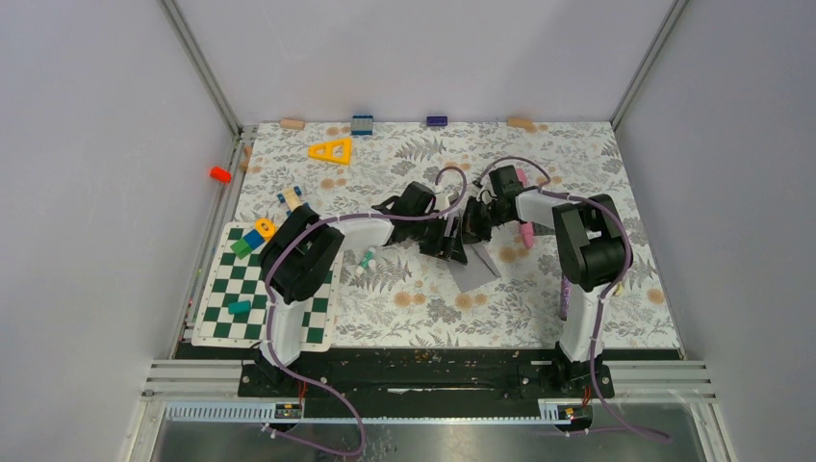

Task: Place the letter into the envelope and seal it
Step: Seal the envelope flap on the envelope.

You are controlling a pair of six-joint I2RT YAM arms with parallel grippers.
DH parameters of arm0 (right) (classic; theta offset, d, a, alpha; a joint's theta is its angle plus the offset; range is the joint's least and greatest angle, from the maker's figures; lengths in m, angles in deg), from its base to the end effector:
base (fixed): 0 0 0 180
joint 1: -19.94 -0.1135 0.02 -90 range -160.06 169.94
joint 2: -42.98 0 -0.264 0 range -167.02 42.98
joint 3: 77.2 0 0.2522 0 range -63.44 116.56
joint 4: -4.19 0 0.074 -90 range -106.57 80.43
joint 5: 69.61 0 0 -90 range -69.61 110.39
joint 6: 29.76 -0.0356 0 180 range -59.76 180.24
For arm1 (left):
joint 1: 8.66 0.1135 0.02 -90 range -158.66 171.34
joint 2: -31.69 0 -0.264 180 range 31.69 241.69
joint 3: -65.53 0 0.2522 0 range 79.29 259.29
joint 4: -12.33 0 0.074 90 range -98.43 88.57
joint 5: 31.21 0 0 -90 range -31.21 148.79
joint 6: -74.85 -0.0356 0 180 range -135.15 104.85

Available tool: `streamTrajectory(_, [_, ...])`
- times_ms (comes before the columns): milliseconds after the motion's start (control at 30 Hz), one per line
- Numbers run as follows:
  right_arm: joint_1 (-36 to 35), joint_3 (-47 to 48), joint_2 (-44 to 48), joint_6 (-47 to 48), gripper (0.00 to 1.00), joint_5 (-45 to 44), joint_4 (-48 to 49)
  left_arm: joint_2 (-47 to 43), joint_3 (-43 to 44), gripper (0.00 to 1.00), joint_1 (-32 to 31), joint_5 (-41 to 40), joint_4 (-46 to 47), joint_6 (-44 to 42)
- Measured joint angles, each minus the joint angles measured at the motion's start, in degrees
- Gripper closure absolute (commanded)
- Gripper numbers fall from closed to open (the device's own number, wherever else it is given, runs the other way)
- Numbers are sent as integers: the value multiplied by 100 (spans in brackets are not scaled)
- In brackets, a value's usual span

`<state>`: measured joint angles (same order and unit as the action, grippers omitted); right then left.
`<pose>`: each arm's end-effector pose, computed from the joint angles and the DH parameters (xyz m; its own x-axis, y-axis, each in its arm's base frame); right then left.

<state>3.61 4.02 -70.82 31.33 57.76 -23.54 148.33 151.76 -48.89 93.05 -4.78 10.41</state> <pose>0.3679 0.1303 0.1304 -0.9773 0.1140 -0.1787 -0.0451 0.7117 0.7010 0.3121 -0.2903 0.1455 -0.8635 0.2634 -0.4301 0.5005 0.5532 -0.6659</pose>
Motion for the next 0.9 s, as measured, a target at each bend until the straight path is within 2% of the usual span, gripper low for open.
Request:
streamTrajectory(200, [20,-144,52,-474,100,1093,977,0,-22,32,9,39,35,37])
streamTrajectory(400, [275,-476,662,-713,100,1246,1469,0,-33,32,20,52,50,61])
streamTrajectory(567, [793,-514,1609,-380,100,789,1360,-2,-52,32,20,90,83,103])
streamTrajectory(700, [1008,-459,2293,402,100,-203,682,-2,-61,32,20,98,87,107])
streamTrajectory(900, [979,-433,2061,1318,100,-1108,-409,-2,-61,32,22,111,87,129])
